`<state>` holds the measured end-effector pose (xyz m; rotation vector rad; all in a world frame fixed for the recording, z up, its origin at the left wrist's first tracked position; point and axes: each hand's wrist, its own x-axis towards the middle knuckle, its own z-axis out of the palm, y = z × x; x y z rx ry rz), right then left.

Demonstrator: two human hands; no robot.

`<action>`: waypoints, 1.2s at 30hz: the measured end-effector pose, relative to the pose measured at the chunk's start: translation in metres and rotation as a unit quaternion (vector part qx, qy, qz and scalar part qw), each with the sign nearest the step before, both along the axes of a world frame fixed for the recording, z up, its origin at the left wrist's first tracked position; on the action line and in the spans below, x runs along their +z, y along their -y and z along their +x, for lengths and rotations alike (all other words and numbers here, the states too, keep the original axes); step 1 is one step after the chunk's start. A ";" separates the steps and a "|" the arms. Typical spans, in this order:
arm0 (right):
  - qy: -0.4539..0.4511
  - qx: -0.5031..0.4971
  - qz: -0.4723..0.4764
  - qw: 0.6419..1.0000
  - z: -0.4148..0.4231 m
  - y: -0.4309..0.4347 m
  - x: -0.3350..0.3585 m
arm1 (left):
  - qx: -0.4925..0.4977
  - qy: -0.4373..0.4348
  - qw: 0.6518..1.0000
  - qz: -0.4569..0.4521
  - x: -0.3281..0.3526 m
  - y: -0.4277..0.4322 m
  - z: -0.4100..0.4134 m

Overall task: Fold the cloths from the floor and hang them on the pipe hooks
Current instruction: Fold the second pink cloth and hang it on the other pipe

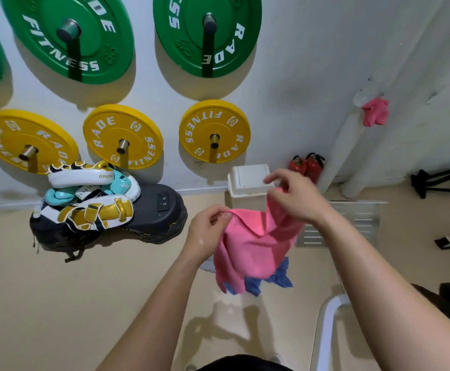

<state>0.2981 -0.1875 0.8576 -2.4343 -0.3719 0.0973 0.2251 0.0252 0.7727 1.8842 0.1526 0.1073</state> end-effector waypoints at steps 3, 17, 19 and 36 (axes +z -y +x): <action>-0.070 0.098 0.032 0.992 -0.029 -0.014 -0.022 | -0.037 0.009 0.999 0.020 0.017 0.006 -0.002; -0.015 0.138 0.037 0.990 -0.024 -0.028 0.002 | 0.018 0.016 0.999 0.030 -0.008 0.014 -0.020; -0.002 0.144 0.032 0.989 -0.018 -0.025 0.015 | 0.024 0.001 0.999 0.028 -0.017 0.012 -0.021; 0.076 -0.049 -0.040 0.995 0.045 0.063 0.009 | -0.038 -0.087 0.992 0.079 -0.037 -0.041 -0.040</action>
